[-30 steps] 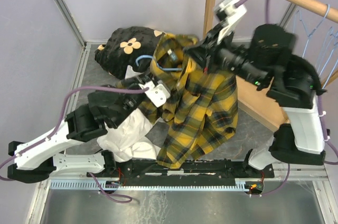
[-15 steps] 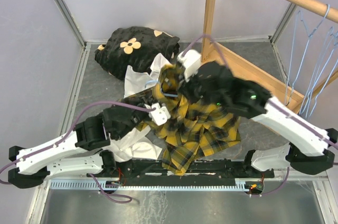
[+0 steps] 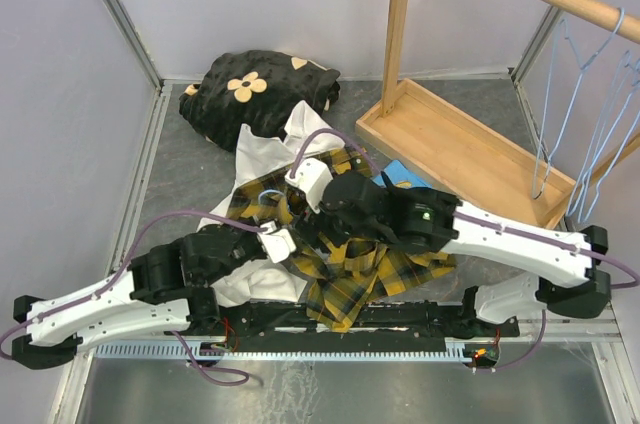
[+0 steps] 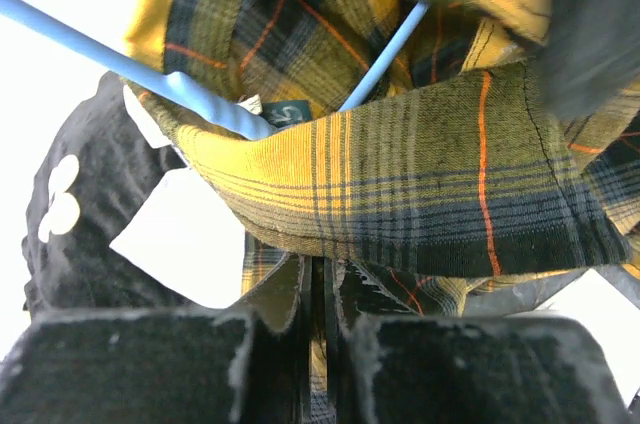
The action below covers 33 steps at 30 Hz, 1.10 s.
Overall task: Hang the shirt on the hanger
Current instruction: Hang the shirt on the hanger.
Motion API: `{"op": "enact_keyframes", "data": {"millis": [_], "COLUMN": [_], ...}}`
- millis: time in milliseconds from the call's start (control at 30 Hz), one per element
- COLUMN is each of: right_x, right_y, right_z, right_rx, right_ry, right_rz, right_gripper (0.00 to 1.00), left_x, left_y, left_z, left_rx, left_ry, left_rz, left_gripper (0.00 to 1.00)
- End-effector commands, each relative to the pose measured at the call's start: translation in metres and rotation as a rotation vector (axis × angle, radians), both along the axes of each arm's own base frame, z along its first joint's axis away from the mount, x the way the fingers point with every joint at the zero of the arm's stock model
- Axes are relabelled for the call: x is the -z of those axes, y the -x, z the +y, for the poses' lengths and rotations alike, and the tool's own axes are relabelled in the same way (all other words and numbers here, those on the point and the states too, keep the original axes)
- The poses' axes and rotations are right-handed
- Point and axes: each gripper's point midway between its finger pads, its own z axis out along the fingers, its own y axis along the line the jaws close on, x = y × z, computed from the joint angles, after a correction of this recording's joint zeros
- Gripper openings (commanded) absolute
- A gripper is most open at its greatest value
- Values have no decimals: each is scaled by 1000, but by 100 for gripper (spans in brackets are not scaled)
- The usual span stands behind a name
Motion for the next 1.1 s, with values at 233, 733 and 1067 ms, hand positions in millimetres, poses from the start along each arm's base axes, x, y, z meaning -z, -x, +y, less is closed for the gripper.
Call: {"op": "enact_keyframes", "data": {"millis": [233, 733, 1067], "right_x": [-79, -37, -18], "right_y": [5, 45, 28], "right_z": [-100, -98, -94], "right_rx": [-28, -316, -182], "right_ry": [-19, 86, 123], "right_rz": [-261, -167, -155], "right_gripper": [92, 91, 94], "left_x": [-33, -56, -75], "left_y": [19, 49, 45], "left_z": [10, -3, 2], "left_rx": [89, 292, 264], "left_ry": [147, 146, 187], "left_rz": [-20, 6, -33], "left_gripper": [3, 3, 3]}}
